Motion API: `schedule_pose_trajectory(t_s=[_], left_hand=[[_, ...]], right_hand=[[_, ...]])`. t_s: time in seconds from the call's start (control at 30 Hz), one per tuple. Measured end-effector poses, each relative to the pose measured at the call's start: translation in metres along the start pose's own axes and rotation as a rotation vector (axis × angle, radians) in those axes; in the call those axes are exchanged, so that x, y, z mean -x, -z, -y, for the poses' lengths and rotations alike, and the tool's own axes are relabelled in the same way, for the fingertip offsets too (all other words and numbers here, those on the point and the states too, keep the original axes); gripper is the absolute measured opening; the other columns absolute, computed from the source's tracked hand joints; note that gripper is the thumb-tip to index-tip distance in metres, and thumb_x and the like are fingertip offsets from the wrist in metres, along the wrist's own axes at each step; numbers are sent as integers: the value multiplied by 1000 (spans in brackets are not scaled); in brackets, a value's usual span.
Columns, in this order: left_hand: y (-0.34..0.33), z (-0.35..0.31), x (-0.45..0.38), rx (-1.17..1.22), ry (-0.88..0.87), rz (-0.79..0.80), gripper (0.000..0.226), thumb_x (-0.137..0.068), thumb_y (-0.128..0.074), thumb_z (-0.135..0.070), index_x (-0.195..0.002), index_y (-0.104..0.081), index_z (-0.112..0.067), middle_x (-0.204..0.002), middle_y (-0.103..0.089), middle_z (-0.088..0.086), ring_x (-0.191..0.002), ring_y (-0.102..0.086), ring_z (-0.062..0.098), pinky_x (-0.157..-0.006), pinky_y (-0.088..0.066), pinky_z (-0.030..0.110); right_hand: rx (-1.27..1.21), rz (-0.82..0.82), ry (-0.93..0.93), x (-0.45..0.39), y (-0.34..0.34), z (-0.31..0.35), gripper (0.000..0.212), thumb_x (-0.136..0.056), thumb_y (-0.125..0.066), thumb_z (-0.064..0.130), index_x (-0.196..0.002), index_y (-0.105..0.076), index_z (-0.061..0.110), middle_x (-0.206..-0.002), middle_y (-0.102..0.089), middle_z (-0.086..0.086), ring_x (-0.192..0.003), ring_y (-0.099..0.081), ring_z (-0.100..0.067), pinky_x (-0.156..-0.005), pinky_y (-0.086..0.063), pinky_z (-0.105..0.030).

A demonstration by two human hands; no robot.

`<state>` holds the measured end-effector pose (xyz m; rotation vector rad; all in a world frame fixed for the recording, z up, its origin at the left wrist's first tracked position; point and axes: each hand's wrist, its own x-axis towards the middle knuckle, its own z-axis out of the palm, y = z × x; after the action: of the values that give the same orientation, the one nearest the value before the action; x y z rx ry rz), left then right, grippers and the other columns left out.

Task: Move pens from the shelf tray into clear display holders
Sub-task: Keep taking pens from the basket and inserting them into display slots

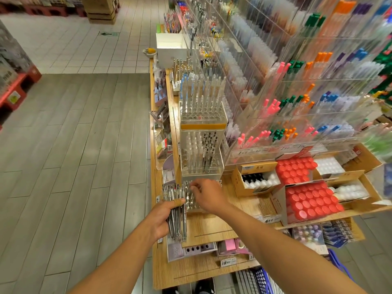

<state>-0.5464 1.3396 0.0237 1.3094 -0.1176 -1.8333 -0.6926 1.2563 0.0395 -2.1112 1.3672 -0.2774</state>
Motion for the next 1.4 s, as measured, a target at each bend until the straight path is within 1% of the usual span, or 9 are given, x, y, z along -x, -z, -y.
schedule_pose_trajectory(t_s=[0.2, 0.37, 0.47, 0.57, 0.7, 0.83, 1.0, 1.23, 1.4], left_hand=[[-4, -2, 4, -20, -24, 4, 46, -68, -79, -10, -109, -63, 3, -75, -63, 12, -63, -61, 23, -59, -54, 34], [-5, -1, 6, -58, -43, -15, 69, -77, -77, -2, -137, -44, 8, -79, -65, 17, -64, -63, 26, -56, -57, 36], [-4, 1, 8, -54, -36, -2, 66, -74, -77, -5, -132, -50, 9, -77, -66, 16, -61, -64, 25, -55, -57, 35], [0, 2, 8, 15, -24, 15, 52, -73, -76, -6, -120, -60, 8, -77, -67, 15, -60, -66, 22, -55, -59, 35], [10, 1, 7, 66, -27, -37, 31, -73, -76, -9, -99, -67, 4, -74, -67, 13, -59, -66, 19, -54, -58, 33], [16, 2, 7, 119, -29, -82, 20, -80, -71, -6, -97, -66, 3, -73, -67, 14, -56, -67, 18, -46, -56, 28], [19, 1, 8, 130, -20, -89, 23, -75, -72, -5, -95, -67, 5, -75, -69, 16, -57, -68, 20, -48, -57, 28], [22, 2, 9, 99, 11, -64, 26, -74, -75, -6, -97, -67, 3, -77, -68, 18, -57, -67, 22, -50, -57, 32], [21, 2, 9, 81, 11, -68, 34, -72, -76, -9, -102, -65, 3, -79, -69, 18, -58, -68, 23, -51, -58, 33]], right_hand=[[-262, 174, -50, 1, 11, 6, 26, -96, -58, 33, -110, -68, 13, -86, -66, 3, -76, -60, -11, -68, -48, -26], [-311, 264, -89, 1, 19, 10, 28, -94, -62, 32, -111, -66, 9, -91, -63, -3, -81, -57, -14, -68, -45, -26], [-442, 325, -142, -2, 29, 12, 13, -95, -61, 21, -98, -60, 8, -80, -62, -4, -71, -58, -15, -59, -45, -23], [-463, 256, -134, -7, 42, 9, 7, -97, -55, 13, -91, -52, 16, -84, -67, -7, -73, -67, -16, -57, -51, -23], [-316, 114, -40, -11, 48, 1, 10, -95, -58, 13, -93, -49, 18, -94, -66, -11, -84, -68, -23, -75, -58, -37], [-127, 152, 91, -11, 38, -5, 13, -95, -58, 17, -90, -46, 21, -78, -60, -1, -68, -56, -16, -58, -47, -27], [79, 180, 213, -11, 23, -7, 12, -96, -53, 14, -93, -42, 17, -73, -56, 1, -65, -54, -18, -56, -42, -31], [259, 167, 233, -12, 8, -17, 4, -95, -54, 20, -95, -53, 17, -86, -66, -4, -77, -60, -24, -67, -51, -39], [332, 59, 264, -10, -1, -19, 10, -95, -54, 21, -97, -60, 14, -98, -61, -4, -89, -56, -23, -73, -48, -35]])
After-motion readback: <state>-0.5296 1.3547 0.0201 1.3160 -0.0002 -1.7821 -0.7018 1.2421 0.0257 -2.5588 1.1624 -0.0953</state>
